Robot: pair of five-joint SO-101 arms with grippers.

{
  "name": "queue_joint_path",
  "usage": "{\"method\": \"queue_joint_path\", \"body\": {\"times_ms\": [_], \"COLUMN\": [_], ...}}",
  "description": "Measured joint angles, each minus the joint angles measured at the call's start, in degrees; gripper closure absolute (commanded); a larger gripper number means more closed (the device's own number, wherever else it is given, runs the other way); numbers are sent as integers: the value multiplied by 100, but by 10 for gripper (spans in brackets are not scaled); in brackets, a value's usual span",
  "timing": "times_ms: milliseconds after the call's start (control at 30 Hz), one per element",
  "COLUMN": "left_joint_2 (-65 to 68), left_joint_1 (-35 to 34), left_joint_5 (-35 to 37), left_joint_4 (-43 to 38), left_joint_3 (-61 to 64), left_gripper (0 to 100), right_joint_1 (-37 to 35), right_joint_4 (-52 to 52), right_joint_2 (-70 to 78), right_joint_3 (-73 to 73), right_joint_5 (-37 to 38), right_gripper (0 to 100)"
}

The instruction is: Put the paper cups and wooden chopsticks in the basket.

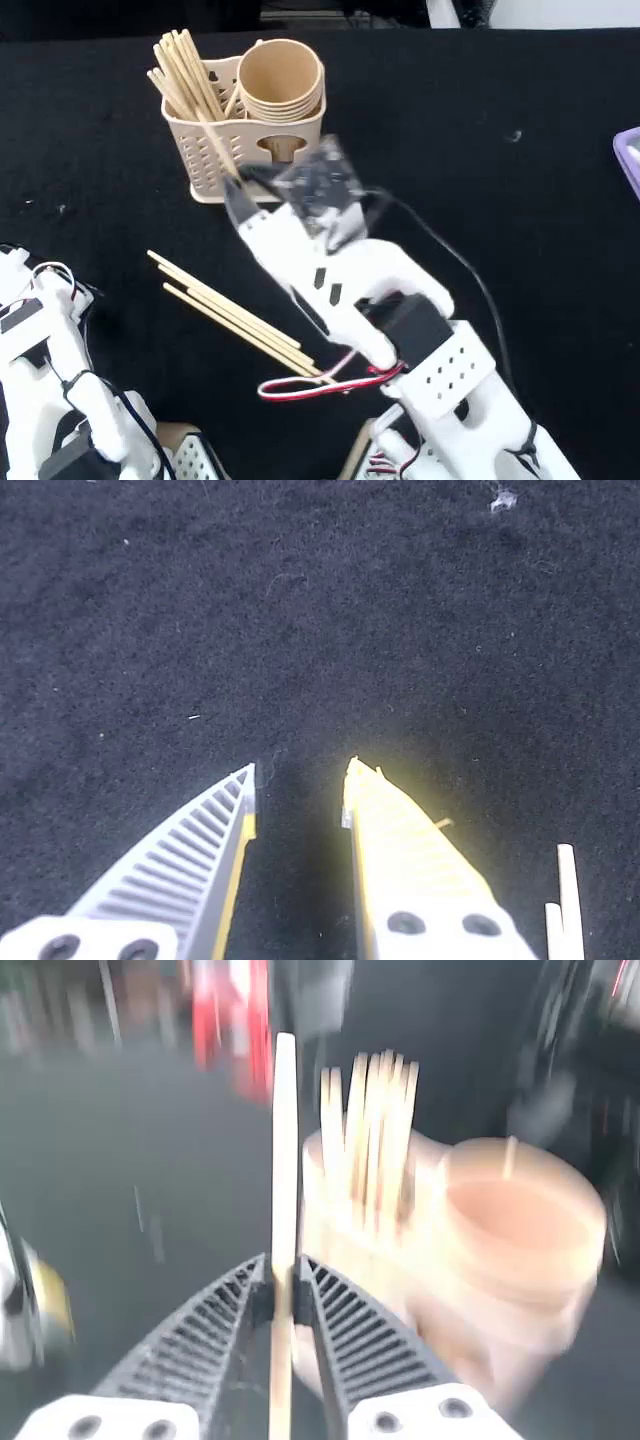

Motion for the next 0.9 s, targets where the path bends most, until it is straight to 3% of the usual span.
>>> {"method": "queue_joint_path", "body": {"times_ms": [133, 400, 667, 900], "left_joint_2": [0, 0, 0, 0], "left_joint_1": [0, 53, 88, 88], "left_joint_5": [0, 0, 0, 0], "left_joint_4": [0, 0, 0, 0], "left_joint_3": [0, 0, 0, 0], "left_gripper": [852, 852, 852, 852], "right_joint_1": [-44, -35, 369, 642], "right_joint_4": [-1327, -3042, -3297, -3297], "right_joint_2": [290, 1969, 4167, 5503], "right_joint_3": [-229, -1459, -3411, -4167], "right_joint_5": [-97, -105, -114, -114], "right_gripper": [987, 988, 988, 988]}}
